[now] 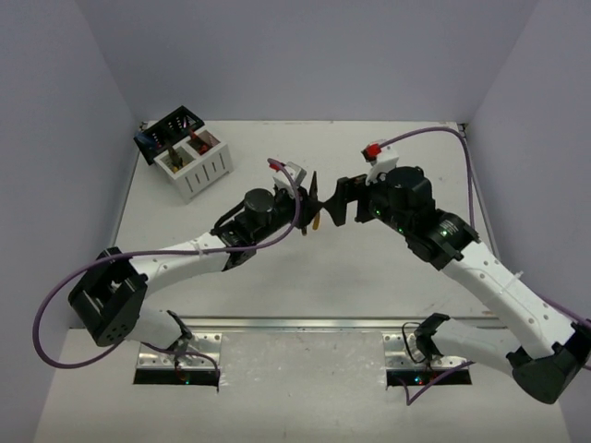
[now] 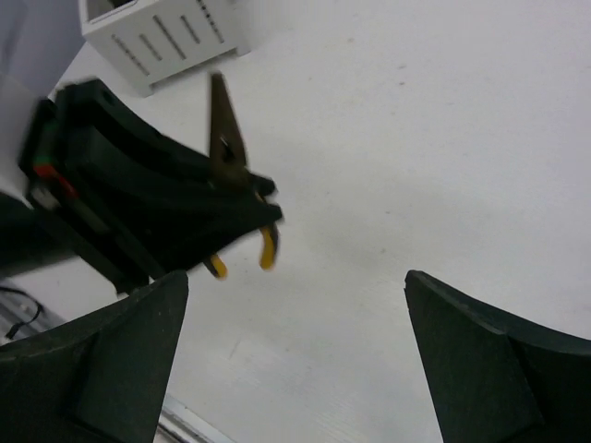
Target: Sort the tools into containers
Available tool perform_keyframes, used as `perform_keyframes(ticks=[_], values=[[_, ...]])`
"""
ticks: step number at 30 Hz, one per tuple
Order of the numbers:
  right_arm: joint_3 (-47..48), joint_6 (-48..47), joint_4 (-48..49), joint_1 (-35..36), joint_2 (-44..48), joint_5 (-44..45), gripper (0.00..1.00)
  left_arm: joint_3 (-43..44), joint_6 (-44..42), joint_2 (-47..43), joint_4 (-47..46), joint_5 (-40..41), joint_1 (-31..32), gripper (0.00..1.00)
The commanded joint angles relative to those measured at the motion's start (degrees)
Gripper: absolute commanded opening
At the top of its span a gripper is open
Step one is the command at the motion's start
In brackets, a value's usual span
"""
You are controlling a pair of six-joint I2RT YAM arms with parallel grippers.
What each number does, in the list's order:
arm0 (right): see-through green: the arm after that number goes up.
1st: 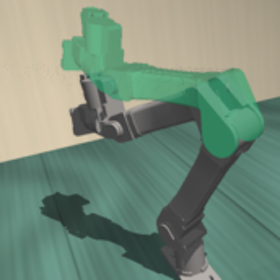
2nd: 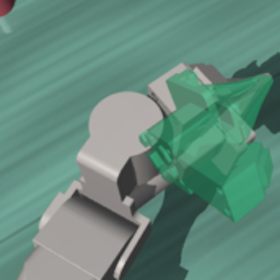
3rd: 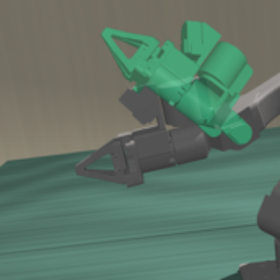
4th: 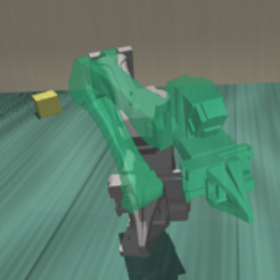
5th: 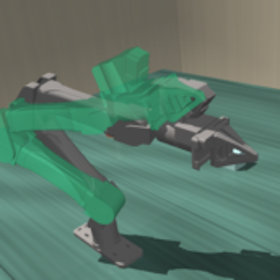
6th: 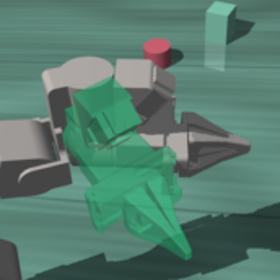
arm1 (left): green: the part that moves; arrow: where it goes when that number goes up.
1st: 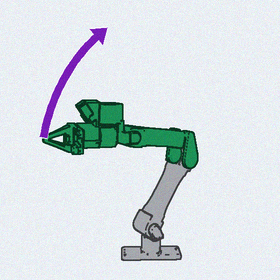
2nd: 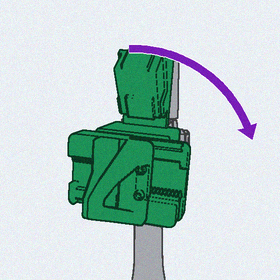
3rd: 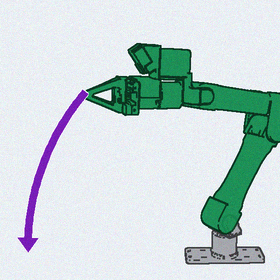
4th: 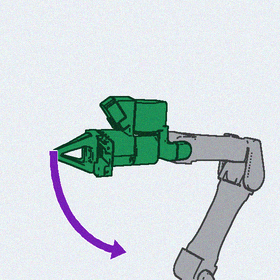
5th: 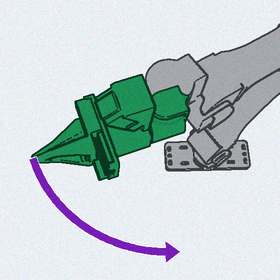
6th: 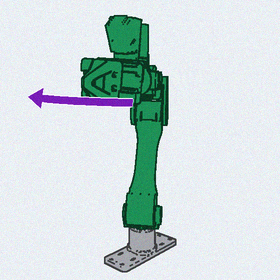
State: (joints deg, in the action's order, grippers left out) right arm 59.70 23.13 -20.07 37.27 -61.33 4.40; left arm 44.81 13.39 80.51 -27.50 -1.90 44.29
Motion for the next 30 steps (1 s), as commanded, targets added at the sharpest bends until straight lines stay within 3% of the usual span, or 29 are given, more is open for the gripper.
perform_keyframes(ticks=[1,3,4,7,9,11,14,20,30], values=[[2.21,-0.74,-4.79,-0.71,9.35,17.65,0.99,8.78,-8.37,-4.94,-1.46,9.88,-8.41,0.0],[-0.07,-1.06,-4.8,-0.79,11.8,20.62,0.99,12.09,-9.78,-4.16,-0.81,10.5,-14.38,0.0],[-1.17,-1.89,-5.13,-0.8,13.41,20.4,0.99,14.43,-8.64,-3.73,-0.64,7.16,-20.63,0.0],[-2.44,-2.46,-6.26,-0.8,14.89,18.61,0.99,16.33,-7.86,-1.38,-3.51,0.99,-30.05,0.0],[-4.03,-2.37,-6.73,-0.82,16.3,14.6,0.99,16.51,-9.24,0.18,-8.29,-5.77,-38.9,0.0],[-4.9,-1.94,-6.97,-0.88,17.11,11.92,0.99,16.64,-9.3,2.05,-10.6,-9.08,-43.75,0.0],[-6.96,-1.7,-6.91,-0.87,18.56,5.74,0.99,19.28,-5.42,6.6,-14.07,-19.63,-55.31,0.0],[-8.91,-2.91,-6.91,-0.8,18.22,2.55,0.99,24.66,-6.17,15.52,-11.79,-25.42,-60.66,0.0],[-8.9,-4.15,-4.71,-0.8,14.3,-1.43,0.99,20.61,-7.95,21.06,-18.16,-27.21,-62.45,0.0]])
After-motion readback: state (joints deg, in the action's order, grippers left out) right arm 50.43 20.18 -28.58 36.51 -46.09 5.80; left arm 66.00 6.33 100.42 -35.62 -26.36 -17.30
